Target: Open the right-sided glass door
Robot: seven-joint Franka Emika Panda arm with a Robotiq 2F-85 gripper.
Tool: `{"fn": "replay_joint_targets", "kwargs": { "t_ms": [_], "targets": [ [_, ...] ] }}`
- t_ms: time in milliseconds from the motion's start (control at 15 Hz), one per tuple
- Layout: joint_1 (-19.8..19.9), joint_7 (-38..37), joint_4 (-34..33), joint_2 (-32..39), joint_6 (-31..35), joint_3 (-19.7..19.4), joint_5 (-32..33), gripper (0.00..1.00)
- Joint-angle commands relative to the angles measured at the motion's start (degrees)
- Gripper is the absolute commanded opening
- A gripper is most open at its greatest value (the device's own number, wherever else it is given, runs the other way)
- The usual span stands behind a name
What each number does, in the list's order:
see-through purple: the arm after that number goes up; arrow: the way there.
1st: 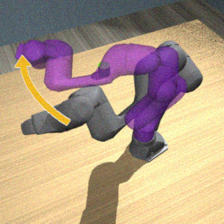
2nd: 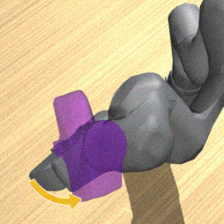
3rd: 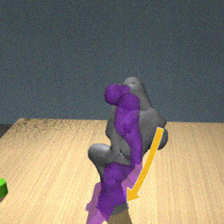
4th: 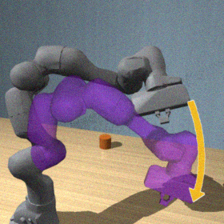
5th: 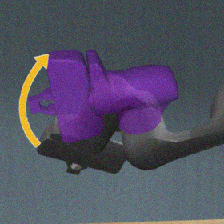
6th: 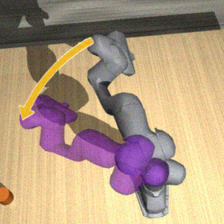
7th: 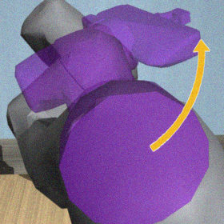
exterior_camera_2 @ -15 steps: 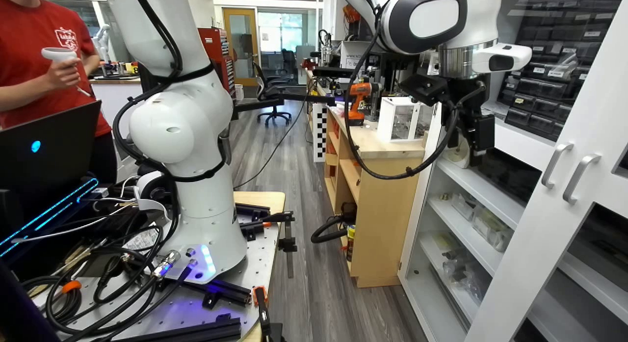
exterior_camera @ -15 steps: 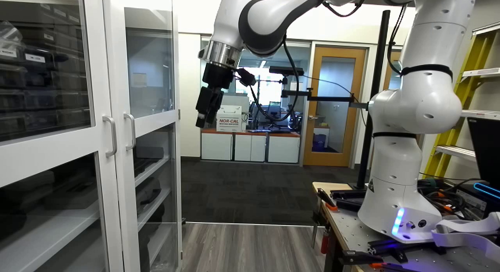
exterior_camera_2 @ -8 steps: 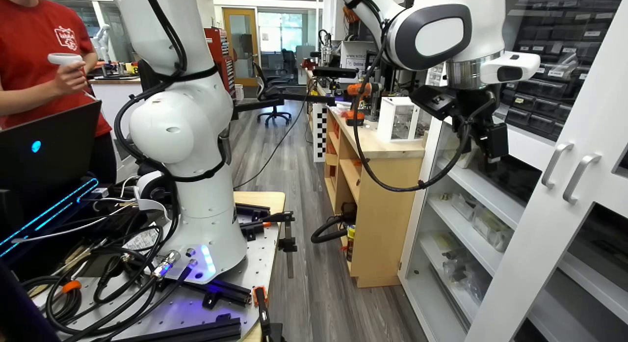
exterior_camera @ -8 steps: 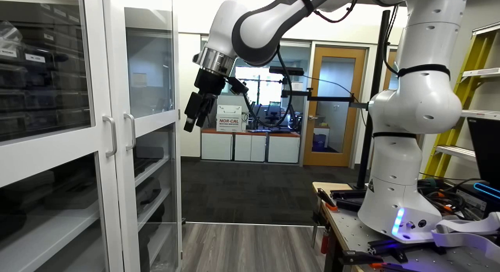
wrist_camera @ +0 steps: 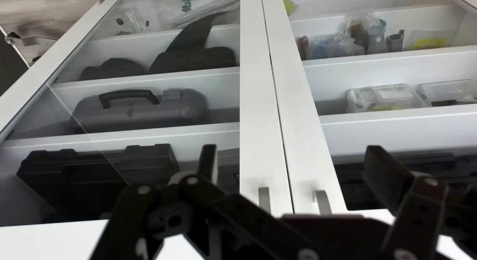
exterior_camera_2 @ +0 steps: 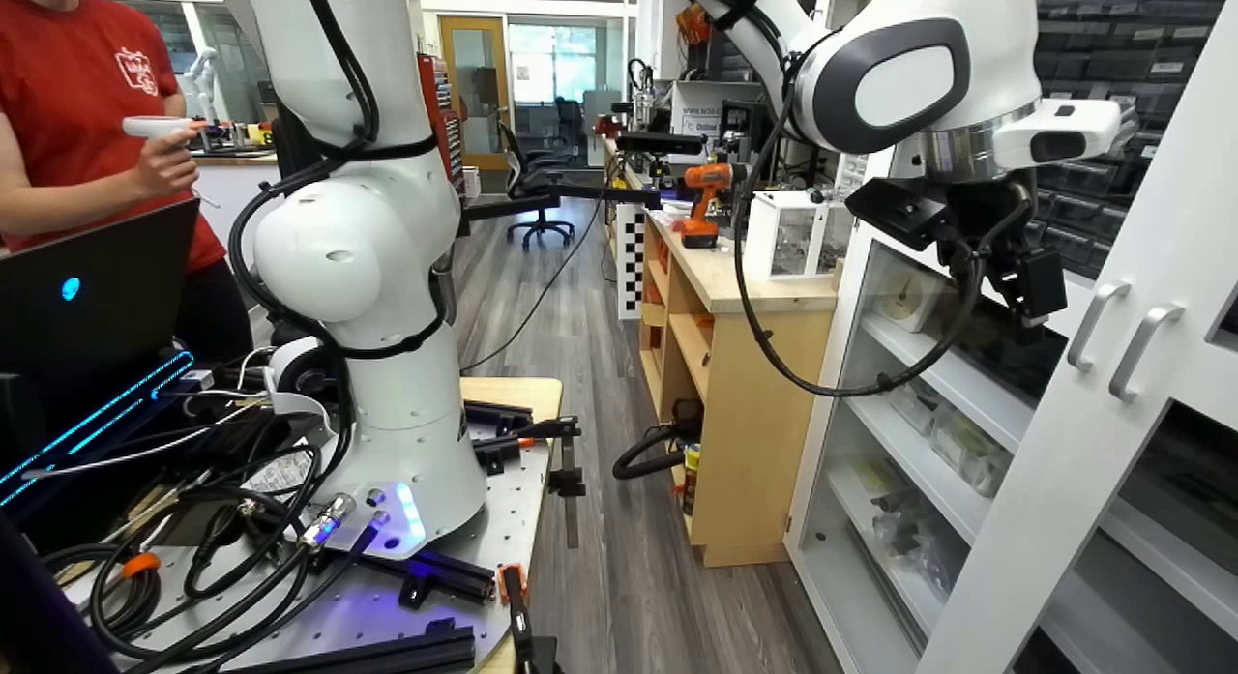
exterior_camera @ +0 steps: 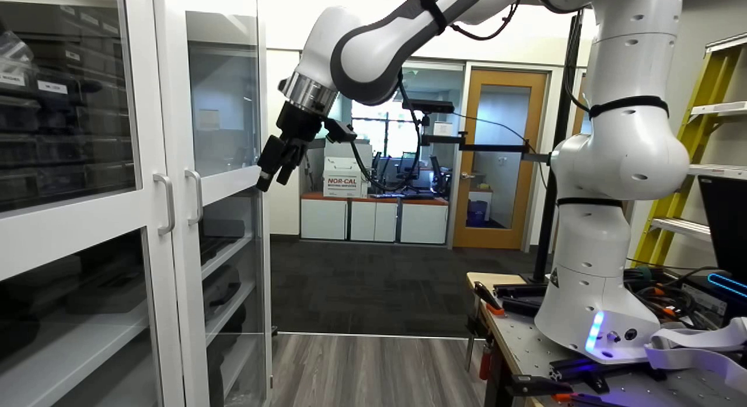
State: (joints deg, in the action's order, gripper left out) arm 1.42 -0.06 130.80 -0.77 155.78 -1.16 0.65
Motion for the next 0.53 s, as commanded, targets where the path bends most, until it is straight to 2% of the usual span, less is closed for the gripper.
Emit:
{"fn": "replay_joint_targets", "kwargs": {
  "t_ms": [0,467],
  "targets": [
    [0.2,-0.9,-4.5,4.5,2.0,-0.3,1.1,1.00],
    [-0.6,-1.1,-13.1,13.4,3.3,-0.2,1.1,1.00]
  ]
}}
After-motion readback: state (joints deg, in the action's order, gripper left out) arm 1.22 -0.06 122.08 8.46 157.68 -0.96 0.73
